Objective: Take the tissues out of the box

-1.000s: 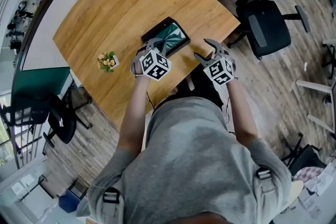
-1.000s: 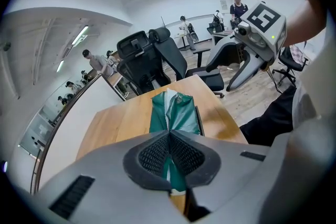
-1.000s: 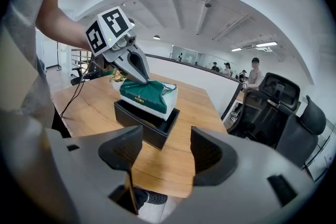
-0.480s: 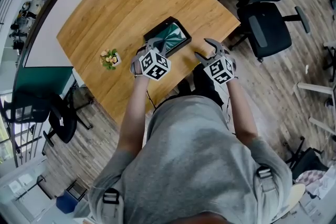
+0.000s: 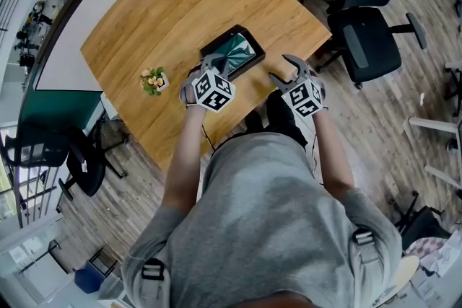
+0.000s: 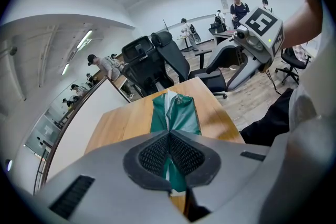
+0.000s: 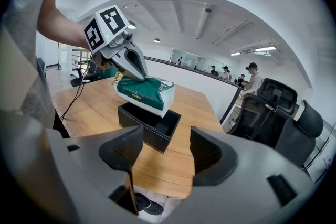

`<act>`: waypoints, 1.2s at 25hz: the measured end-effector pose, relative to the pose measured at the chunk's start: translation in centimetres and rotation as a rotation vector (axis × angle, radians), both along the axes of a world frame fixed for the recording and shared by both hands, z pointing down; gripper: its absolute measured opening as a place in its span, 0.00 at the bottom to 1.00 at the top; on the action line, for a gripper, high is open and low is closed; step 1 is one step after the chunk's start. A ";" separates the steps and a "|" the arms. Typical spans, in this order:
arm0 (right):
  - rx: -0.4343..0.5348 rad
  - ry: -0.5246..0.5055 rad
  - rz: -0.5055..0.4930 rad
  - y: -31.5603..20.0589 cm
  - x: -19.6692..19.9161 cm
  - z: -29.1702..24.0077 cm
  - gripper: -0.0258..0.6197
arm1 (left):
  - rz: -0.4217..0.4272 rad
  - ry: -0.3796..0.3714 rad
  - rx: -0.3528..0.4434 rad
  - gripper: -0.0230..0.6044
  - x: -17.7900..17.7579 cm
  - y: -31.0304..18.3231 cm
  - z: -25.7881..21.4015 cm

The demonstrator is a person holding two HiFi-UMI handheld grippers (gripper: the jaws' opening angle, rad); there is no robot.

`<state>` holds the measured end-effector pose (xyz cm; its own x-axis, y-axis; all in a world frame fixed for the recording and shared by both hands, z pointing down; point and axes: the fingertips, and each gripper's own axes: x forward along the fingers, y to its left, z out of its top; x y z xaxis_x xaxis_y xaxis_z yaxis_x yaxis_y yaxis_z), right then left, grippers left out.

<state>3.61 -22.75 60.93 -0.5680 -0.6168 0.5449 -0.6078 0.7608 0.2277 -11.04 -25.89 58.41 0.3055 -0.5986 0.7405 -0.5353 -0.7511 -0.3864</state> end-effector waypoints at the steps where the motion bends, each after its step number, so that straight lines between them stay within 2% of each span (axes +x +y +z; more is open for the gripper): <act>1: 0.001 0.002 0.000 0.0 0.0 0.0 0.48 | -0.003 0.002 -0.001 0.07 -0.1 0.0 0.1; 30: 0.017 0.052 -0.004 0.2 -0.6 -0.5 0.47 | 0.005 0.010 -0.010 0.07 -1.2 0.3 0.3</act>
<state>3.01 -22.53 60.38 -0.5417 -0.6240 0.5632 -0.5913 0.7591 0.2723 -12.21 -25.59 58.73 0.3158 -0.5892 0.7437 -0.5349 -0.7580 -0.3733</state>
